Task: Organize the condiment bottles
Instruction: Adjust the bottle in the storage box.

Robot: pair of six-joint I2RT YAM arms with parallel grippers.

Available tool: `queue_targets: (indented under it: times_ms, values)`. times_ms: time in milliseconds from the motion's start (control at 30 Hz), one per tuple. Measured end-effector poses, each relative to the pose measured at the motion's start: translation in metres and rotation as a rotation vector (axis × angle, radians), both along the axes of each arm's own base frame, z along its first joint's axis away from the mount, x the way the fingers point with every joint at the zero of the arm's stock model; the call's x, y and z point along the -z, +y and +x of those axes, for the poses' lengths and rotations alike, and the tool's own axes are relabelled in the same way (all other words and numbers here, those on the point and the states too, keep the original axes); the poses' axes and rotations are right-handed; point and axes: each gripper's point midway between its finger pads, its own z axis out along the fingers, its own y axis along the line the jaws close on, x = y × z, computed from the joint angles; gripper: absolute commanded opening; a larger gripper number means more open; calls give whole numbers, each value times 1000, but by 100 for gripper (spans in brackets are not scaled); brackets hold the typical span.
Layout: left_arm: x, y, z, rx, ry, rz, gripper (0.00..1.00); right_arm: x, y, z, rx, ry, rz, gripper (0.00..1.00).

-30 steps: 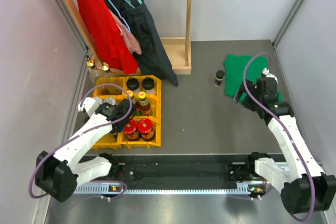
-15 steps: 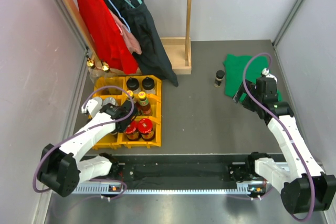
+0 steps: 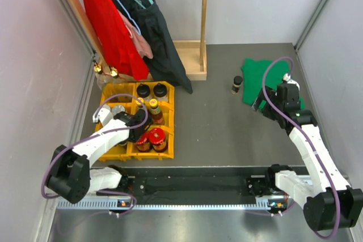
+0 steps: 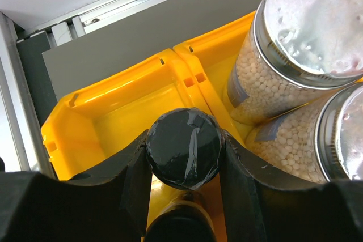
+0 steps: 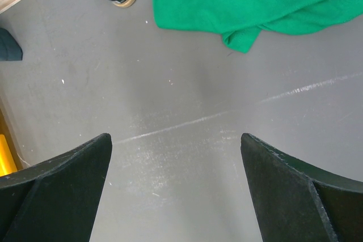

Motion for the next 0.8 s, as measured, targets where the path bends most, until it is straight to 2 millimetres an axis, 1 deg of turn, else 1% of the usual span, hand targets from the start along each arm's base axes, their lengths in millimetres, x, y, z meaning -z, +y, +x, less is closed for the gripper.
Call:
queue_targets:
  times_ms: [133,200,300,400,500,600,700,800]
  values:
    - [4,0,1,-10,7,10,23,0,0,0,0,0,0,95]
    - [4,1,1,-13,4,12,35,0,0,0,0,0,0,95]
    - [4,0,1,-13,5,10,48,1,0,0,0,4,0,95]
    - [4,0,1,-7,11,9,51,1,0,0,0,4,0,95]
    - [2,-2,2,5,12,-3,52,1,0,0,0,5,0,95]
    - [-1,-4,3,19,-1,-21,54,1,0,0,0,5,0,95]
    - [-4,-5,2,32,-8,-39,58,1,0,0,0,5,-1,95]
    - [-9,-6,2,48,-21,-54,59,1,0,0,0,5,-1,95]
